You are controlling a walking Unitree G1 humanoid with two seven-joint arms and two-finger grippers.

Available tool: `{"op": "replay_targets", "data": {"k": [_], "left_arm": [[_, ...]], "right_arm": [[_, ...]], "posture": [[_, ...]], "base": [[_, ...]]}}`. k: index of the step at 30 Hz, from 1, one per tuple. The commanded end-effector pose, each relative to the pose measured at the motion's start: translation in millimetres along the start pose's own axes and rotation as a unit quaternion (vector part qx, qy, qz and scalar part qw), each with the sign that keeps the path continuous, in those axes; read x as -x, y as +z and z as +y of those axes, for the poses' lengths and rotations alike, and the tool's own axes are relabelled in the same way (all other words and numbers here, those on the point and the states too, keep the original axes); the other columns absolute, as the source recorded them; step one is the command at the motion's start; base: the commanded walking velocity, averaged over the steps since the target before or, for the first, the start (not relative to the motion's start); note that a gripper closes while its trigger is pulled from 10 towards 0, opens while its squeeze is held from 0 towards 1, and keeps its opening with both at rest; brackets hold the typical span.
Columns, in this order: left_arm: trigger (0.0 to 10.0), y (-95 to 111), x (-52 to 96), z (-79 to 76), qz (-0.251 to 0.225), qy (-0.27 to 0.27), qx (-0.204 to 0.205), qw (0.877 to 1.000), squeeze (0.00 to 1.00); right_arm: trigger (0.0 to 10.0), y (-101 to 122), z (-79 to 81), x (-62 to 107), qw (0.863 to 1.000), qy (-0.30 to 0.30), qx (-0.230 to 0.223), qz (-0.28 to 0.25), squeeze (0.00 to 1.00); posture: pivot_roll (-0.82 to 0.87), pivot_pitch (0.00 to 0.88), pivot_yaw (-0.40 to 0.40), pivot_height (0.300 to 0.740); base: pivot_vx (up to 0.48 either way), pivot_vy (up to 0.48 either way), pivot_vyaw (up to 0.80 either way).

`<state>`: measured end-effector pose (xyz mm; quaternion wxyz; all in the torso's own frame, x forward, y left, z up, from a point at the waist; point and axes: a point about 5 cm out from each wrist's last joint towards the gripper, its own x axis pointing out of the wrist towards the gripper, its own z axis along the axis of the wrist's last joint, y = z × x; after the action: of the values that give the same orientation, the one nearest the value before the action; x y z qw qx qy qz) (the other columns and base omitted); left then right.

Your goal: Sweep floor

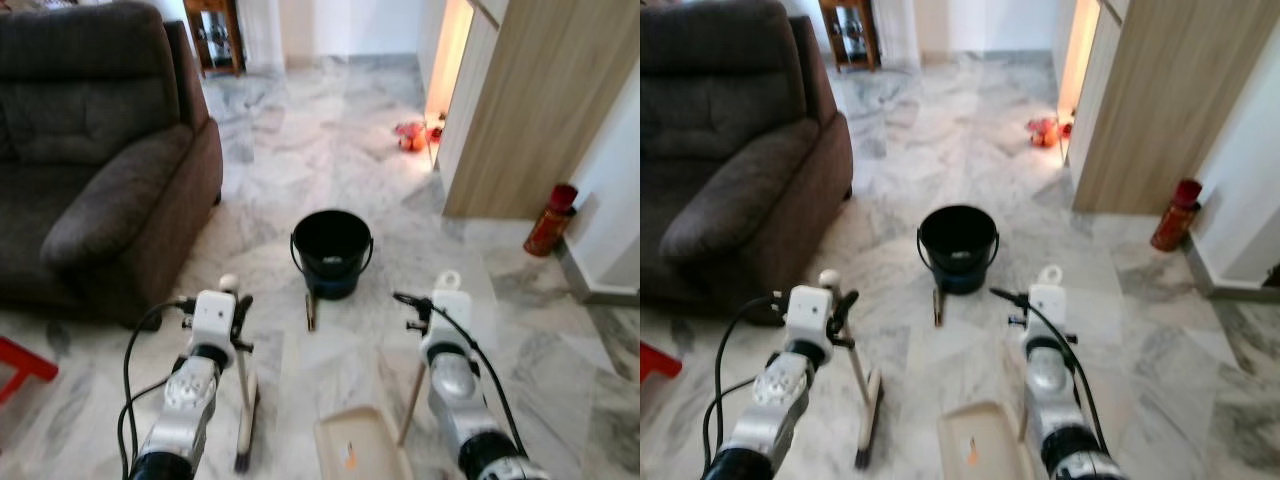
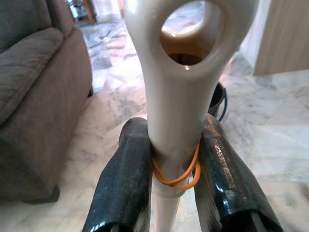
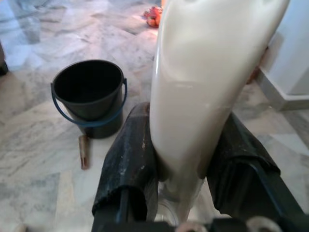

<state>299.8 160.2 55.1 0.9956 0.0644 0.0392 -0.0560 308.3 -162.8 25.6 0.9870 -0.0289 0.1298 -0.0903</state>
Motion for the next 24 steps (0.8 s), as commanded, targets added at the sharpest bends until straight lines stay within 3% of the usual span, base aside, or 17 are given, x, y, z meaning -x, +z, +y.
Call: {"op": "replay_targets", "data": {"k": [1, 13, 24], "left_arm": [[10.0, 3.4, 0.0, 6.5, -0.008, 0.009, -0.011, 1.0, 0.0], [10.0, 3.1, 0.1, 9.8, -0.006, 0.02, -0.017, 1.0, 0.0], [10.0, 2.7, 0.1, 11.2, -0.005, 0.024, -0.017, 1.0, 0.0]], "right_arm": [[10.0, 3.1, 6.9, -0.5, 1.0, 0.01, -0.004, -0.003, 0.0], [10.0, 2.5, 7.7, 0.1, 1.0, 0.015, -0.006, -0.004, 0.0], [10.0, 2.0, 9.1, 0.6, 1.0, 0.021, -0.004, -0.004, 0.0]], "posture": [[0.12, 0.0, 0.04, 0.74], [0.12, 0.0, 0.041, 0.74], [0.12, 0.0, 0.041, 0.74]], "base": [[0.0, 0.0, 0.0], [0.0, 0.0, 0.0], [0.272, 0.0, 0.0]]}}
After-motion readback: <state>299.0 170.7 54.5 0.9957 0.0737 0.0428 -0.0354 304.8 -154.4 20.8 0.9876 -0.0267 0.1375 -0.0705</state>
